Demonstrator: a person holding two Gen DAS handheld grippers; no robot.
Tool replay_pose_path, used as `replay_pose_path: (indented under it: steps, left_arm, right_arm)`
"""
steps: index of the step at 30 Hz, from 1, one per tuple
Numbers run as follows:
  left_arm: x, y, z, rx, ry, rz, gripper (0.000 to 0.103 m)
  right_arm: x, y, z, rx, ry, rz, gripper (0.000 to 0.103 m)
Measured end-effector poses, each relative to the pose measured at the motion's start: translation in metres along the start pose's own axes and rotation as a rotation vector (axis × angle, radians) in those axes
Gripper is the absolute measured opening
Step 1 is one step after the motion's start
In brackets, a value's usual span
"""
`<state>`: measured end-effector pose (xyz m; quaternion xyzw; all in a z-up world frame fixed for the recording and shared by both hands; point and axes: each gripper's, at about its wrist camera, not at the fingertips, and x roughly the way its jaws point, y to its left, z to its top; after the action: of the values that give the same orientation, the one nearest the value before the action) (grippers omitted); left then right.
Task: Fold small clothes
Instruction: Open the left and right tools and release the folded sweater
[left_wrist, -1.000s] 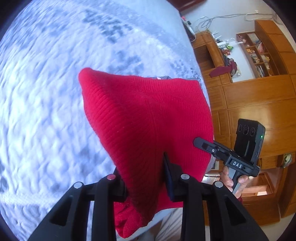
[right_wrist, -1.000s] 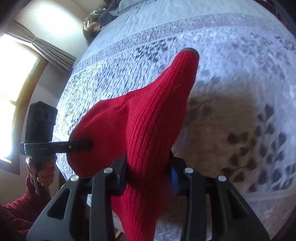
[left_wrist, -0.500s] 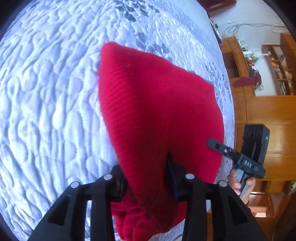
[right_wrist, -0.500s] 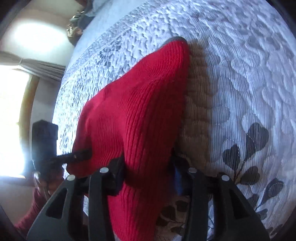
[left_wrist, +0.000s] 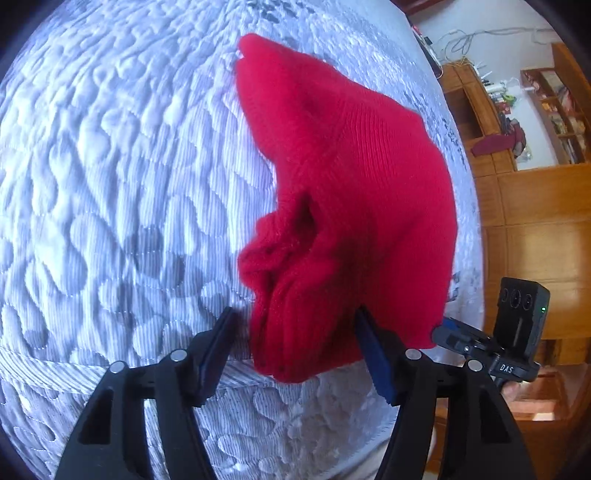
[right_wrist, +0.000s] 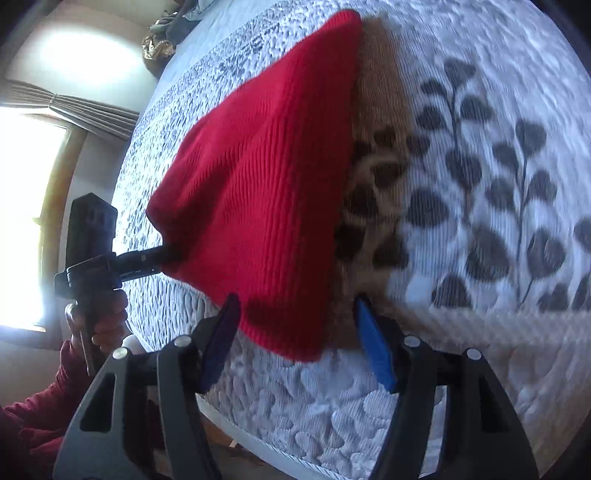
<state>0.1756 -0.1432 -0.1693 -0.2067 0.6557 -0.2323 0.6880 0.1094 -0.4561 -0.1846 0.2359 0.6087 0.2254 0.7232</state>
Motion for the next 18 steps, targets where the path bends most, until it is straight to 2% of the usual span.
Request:
replay_pose_path:
  steps: [1, 2, 3, 4, 6, 7, 10, 12, 14, 18]
  left_arm:
    - [-0.005, 0.004, -0.007, 0.0, -0.001, 0.006, 0.065]
    - [-0.005, 0.003, -0.007, -0.002, -0.001, 0.015, 0.064]
    - [-0.005, 0.0, -0.007, -0.007, 0.0, 0.034, 0.058]
    - [-0.004, -0.004, -0.008, -0.012, 0.005, 0.039, 0.051]
    - [-0.003, -0.007, -0.012, -0.038, 0.048, 0.002, 0.045]
    - [-0.002, -0.011, -0.017, -0.044, 0.057, -0.007, 0.045]
    - [0.005, -0.018, -0.03, 0.005, 0.062, 0.035, 0.048]
    - [0.01, -0.019, -0.033, 0.02, 0.052, 0.054, 0.048]
    - [0.011, -0.019, -0.035, 0.033, 0.039, 0.069, 0.048]
    - [0.013, -0.03, -0.038, 0.066, 0.034, 0.097, 0.047]
  right_arm:
    - [0.005, -0.003, -0.001, 0.029, 0.019, 0.028, 0.028]
    - [0.007, -0.004, 0.0, 0.047, 0.03, 0.037, 0.026]
    - [0.007, -0.003, -0.001, 0.052, 0.031, 0.032, 0.019]
    - [0.005, 0.001, 0.001, 0.047, 0.033, 0.031, 0.017]
    - [-0.008, 0.006, 0.001, 0.042, 0.024, 0.044, 0.015]
    - [-0.02, 0.009, 0.0, 0.031, 0.01, 0.036, 0.015]
    - [-0.038, 0.006, 0.001, 0.01, 0.0, -0.031, 0.014]
    - [-0.028, -0.001, 0.0, 0.005, 0.035, -0.108, 0.014]
    - [-0.004, -0.004, -0.002, 0.003, 0.078, -0.139, 0.014]
    - [0.002, -0.002, -0.005, -0.004, 0.043, -0.164, 0.016]
